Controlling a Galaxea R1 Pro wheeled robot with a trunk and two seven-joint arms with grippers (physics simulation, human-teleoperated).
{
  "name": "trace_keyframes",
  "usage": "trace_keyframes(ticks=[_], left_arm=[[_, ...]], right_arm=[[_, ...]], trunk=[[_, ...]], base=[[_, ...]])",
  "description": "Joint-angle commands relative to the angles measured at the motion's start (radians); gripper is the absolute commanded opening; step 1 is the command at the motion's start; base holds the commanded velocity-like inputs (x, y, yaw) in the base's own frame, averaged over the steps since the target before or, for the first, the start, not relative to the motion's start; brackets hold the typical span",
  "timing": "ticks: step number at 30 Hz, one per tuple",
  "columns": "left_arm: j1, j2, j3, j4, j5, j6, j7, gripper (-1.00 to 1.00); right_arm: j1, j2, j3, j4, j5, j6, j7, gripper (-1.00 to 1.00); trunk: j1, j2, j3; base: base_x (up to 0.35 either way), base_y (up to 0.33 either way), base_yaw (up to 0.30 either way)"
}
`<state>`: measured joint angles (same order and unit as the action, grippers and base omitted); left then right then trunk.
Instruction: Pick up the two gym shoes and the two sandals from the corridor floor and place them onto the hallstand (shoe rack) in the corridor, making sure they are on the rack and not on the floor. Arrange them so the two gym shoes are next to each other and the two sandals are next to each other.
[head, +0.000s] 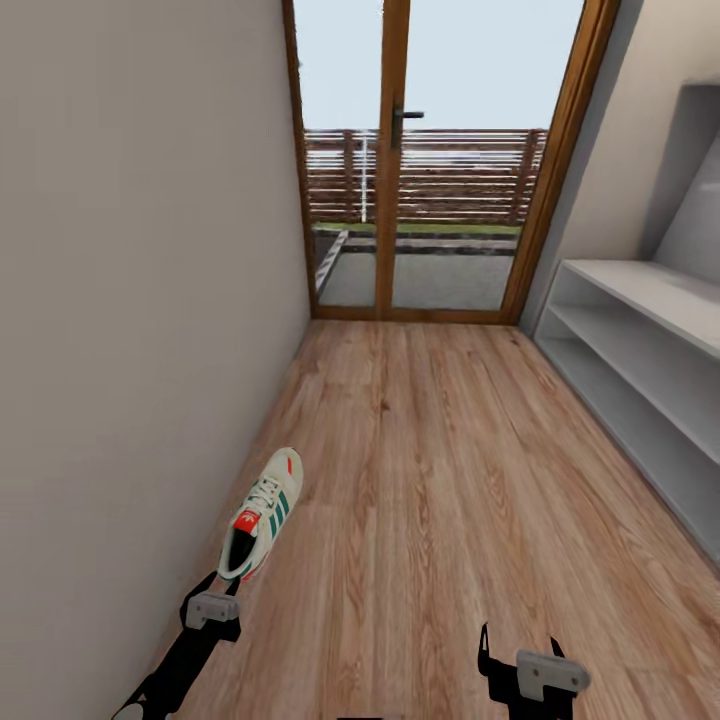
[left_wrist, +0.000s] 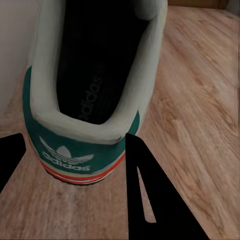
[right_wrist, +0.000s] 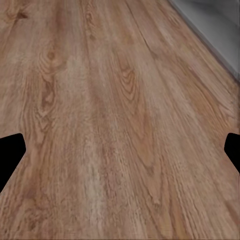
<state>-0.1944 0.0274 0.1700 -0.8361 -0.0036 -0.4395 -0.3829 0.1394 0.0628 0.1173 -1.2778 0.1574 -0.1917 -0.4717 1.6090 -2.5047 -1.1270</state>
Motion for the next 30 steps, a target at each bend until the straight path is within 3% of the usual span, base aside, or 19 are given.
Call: trace_keyframes(ticks=[1,30], left_arm=[[0.0,-0.001,0.003,0.0,0.001,-0.002,-0.007,-1.0],[0.0,-0.001,0.003,0.0,0.001,-0.002,-0.007,-1.0]], right_arm=[[0.0,0.0,0.001,0.0,0.007,0.001,-0.006,1.0],[-0.001,0.0,0.001,0.002,0.005,0.001,-0.005,1.0]], trunk=[[0.0,0.0,-0.001],[0.0,0.0,-0.001]], base=[[0.325,0.0,-0.25],[0.325,0.0,-0.257]])
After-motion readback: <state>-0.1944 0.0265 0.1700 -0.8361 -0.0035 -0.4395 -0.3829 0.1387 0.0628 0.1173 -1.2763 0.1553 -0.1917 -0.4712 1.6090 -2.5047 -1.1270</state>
